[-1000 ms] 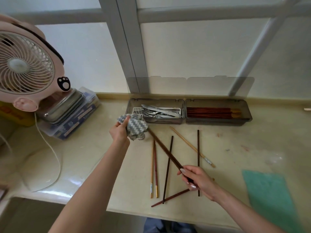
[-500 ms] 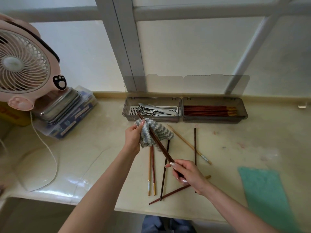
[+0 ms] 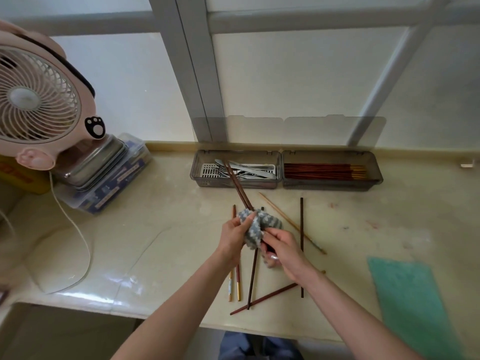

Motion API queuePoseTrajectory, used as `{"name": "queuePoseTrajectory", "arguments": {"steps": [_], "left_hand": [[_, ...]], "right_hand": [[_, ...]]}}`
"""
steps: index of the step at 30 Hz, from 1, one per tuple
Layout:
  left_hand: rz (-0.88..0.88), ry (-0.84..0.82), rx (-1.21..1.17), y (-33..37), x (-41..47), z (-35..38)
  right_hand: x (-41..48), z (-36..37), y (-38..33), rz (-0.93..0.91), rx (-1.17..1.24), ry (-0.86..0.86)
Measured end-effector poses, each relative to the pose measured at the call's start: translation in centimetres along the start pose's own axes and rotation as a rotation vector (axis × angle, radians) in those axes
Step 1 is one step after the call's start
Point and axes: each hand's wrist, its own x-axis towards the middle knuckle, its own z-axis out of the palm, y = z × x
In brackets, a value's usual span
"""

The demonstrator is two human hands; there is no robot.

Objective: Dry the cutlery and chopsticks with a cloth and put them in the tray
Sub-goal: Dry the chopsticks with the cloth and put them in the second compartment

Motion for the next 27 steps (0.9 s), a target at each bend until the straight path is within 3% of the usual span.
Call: {"name": "queuePoseTrajectory", "arguments": {"steps": [7,14,22,25,27], "left_hand": [[-0.057,0.103,-0.016,1.7,0.5,-1.5],[0.039,0.047,0.042,0.9,-0.5,0.1],[0.078,-0.141,0.281,1.3,-1.4,1.4],[0.09,-0.053,0.219,2.1,-1.2,1.1],[0.068,-0.033,0.174,2.6,-1.2,0.7]], "right_hand": [[-1.1,-1.1,0.4,0.063,0.047,-0.171],[-0.8,0.1,0.9,0.072,0.079,0.124],[0.7,-0.5,0.2,0.11,0.33,0.208],[0.7,-1.4,0.4,0.047,0.147,0.248],[1.0,-2.5,0.2,-0.097,0.033,0.288]]}}
